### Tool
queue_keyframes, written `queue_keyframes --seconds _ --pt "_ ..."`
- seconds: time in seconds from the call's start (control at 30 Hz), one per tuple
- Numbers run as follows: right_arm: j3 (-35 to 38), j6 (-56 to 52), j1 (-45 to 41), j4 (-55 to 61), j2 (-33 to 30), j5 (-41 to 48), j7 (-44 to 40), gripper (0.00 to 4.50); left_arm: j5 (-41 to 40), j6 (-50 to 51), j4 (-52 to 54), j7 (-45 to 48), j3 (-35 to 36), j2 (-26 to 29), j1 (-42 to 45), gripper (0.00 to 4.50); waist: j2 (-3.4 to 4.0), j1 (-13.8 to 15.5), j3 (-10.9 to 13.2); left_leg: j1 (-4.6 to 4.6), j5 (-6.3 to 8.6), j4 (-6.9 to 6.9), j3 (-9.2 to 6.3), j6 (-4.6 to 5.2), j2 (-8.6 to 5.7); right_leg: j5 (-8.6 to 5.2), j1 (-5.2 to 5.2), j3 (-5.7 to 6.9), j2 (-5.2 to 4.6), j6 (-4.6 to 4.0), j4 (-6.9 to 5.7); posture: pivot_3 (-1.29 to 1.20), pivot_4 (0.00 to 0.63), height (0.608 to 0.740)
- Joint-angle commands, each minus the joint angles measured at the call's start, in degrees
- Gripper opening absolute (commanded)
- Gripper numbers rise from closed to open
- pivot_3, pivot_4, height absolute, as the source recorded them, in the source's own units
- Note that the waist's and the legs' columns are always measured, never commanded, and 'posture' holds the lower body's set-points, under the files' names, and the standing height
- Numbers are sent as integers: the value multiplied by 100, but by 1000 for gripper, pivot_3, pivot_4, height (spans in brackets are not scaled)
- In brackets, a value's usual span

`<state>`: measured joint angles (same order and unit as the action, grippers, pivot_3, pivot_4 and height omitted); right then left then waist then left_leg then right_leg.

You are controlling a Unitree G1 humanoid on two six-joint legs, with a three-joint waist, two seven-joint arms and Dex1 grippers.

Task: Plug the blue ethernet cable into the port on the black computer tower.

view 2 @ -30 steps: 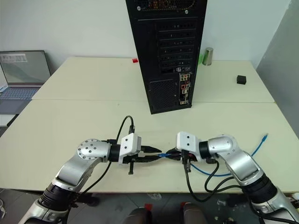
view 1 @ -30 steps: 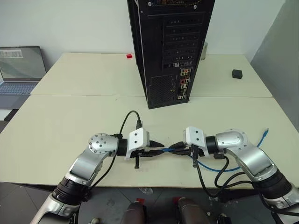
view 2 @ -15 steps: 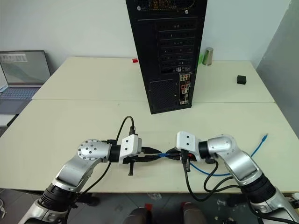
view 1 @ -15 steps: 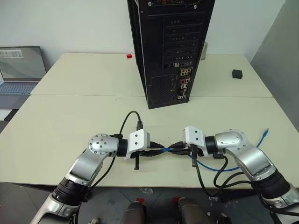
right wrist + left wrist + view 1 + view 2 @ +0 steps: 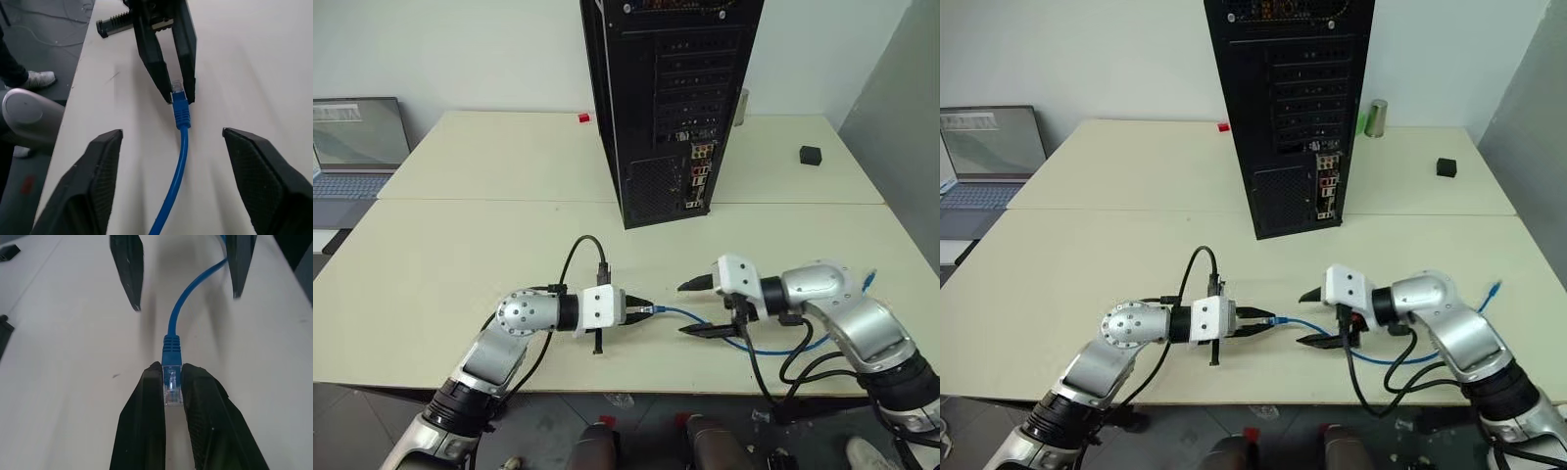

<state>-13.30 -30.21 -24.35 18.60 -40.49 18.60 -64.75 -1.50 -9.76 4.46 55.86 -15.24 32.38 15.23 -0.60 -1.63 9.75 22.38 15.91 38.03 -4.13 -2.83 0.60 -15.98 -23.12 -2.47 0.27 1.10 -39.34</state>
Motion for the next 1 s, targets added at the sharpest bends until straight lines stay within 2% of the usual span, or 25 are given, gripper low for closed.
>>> queue_keyframes --seconds 0.03,0.2,0.3,0.63,1.0 --pt "537 -354 150 303 -142 466 86 3630 659 -1387 -89 -895 161 -185 -42 280 0 7 0 4 0 2 -2 0 0 0 0 1 -9 0 1 0 150 740" --pt "1056 -1154 326 578 28 1223 494 3630 2409 -3905 -578 -2455 289 -55 58 280 0 6 0 3 0 1 -3 0 -2 1 0 1 -26 0 1 0 150 740" --pt "1185 -1477 273 630 182 1517 737 3630 3049 -4644 -818 -3133 374 -8 110 280 0 -2 0 -1 0 -2 -1 0 -2 3 0 -1 -26 -3 0 0 150 740" --pt "1092 -2171 50 756 759 2200 1384 3630 3806 -5012 -1350 -4096 381 128 454 280 0 -3 0 3 0 -1 4 1 -6 3 0 12 -26 -3 -5 0 150 740" --pt "657 -1816 180 632 1080 1802 1845 3630 3949 -4904 -1324 -4404 279 208 458 280 0 -4 0 3 0 -1 1 1 -9 3 -2 12 -25 -3 -9 0 150 740"
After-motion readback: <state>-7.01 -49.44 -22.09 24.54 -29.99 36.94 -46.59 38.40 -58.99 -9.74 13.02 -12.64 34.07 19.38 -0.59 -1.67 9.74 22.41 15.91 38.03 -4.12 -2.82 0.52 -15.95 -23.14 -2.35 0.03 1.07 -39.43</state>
